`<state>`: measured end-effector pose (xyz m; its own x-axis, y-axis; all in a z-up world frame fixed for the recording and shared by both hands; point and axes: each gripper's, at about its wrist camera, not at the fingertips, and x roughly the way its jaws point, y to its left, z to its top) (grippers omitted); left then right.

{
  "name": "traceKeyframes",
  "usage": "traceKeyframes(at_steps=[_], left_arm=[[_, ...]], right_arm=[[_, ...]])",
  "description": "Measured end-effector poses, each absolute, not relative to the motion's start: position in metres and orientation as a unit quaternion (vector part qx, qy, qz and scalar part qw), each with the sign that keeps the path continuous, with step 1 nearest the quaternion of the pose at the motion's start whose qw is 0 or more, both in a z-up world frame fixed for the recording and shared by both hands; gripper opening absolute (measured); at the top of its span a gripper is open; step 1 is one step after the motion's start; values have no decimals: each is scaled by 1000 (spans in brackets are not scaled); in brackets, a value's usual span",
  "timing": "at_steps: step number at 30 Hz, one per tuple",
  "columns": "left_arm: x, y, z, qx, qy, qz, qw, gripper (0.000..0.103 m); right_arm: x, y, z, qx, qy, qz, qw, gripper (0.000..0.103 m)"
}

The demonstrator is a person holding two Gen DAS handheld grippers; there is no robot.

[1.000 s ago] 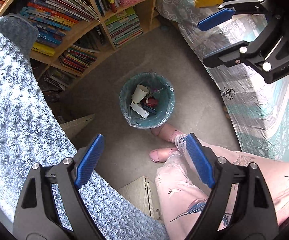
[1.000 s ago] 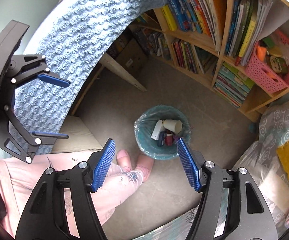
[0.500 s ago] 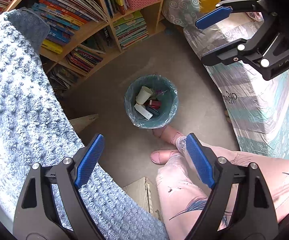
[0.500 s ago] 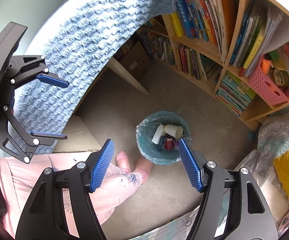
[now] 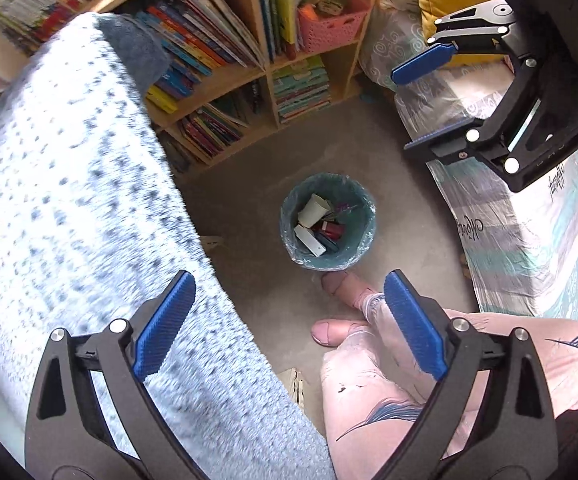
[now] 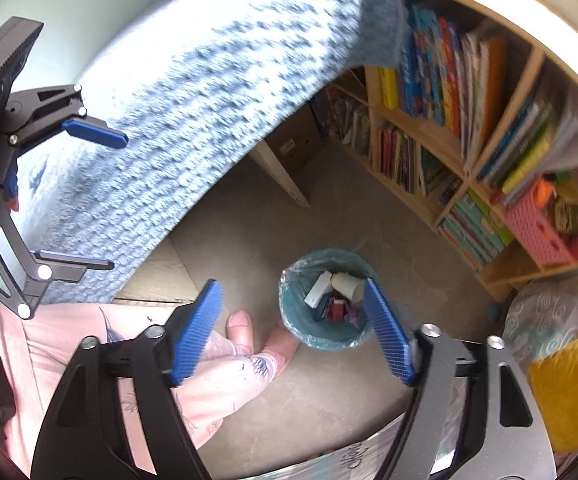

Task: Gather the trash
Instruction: 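Bring both open tools back over the blanket toward the marker and bag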

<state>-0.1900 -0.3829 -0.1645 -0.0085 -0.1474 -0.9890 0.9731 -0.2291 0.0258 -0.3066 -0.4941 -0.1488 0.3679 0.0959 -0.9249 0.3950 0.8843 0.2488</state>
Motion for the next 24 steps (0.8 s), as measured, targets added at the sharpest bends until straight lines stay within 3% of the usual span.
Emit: traceKeyframes(at_steps=[5, 8, 24], left_arm=[[-164, -357, -131, 483, 403, -571, 528, 96], [-144, -335, -110, 463, 406, -553, 561, 96], [-41, -188, -51, 374, 431, -388, 724, 96]], right_arm=[[-278, -483, -119, 177, 540, -64, 821, 81], [-254, -478, -103, 155, 534, -46, 830, 88], [-103, -380, -45, -9, 524, 111, 844, 88]])
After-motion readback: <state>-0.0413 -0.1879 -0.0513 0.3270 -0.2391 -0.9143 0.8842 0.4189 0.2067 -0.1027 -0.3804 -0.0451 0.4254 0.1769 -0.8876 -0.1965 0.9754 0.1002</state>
